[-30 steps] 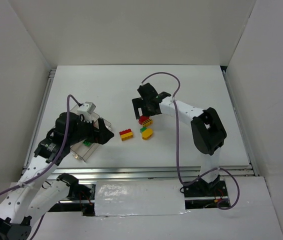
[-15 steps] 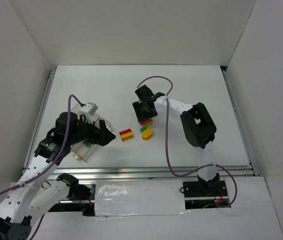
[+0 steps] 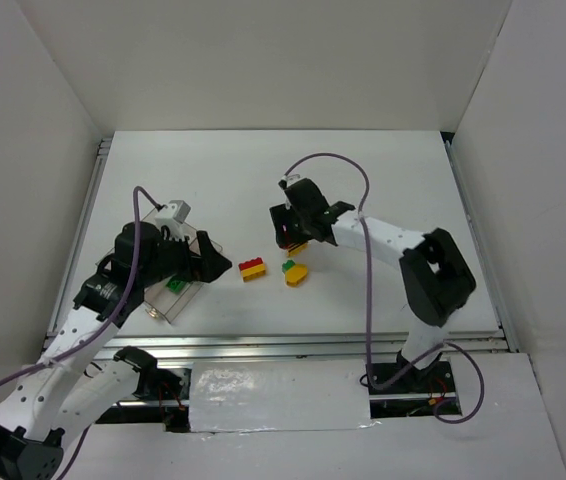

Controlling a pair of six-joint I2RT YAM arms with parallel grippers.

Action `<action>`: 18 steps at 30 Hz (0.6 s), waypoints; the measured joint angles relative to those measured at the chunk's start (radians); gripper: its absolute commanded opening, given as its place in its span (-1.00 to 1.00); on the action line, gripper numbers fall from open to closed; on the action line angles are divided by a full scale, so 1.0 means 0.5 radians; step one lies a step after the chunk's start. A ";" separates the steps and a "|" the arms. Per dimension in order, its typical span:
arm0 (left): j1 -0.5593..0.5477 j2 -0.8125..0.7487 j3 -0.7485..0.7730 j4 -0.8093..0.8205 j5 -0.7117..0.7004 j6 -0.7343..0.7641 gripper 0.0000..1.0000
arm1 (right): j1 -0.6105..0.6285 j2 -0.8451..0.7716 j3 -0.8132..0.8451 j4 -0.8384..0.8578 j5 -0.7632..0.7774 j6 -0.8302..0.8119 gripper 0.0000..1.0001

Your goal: Sort the legos into containers by color

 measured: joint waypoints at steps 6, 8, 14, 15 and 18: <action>0.001 0.055 -0.109 0.243 0.022 -0.363 0.99 | 0.268 -0.704 -0.407 0.297 -0.019 -0.057 -0.53; 0.002 0.077 -0.131 0.337 0.061 -0.480 0.99 | 0.346 -0.802 -0.426 0.349 0.007 -0.057 -0.55; 0.003 0.126 -0.135 0.575 0.182 -0.684 0.99 | 0.335 -0.785 -0.520 0.471 0.034 -0.100 -0.54; 0.003 0.138 -0.135 0.613 0.217 -0.719 0.99 | 0.339 -0.803 -0.568 0.488 -0.005 -0.110 -0.54; 0.003 0.167 -0.153 0.726 0.330 -0.777 0.99 | 0.393 -0.957 -0.779 0.562 -0.147 -0.162 -0.53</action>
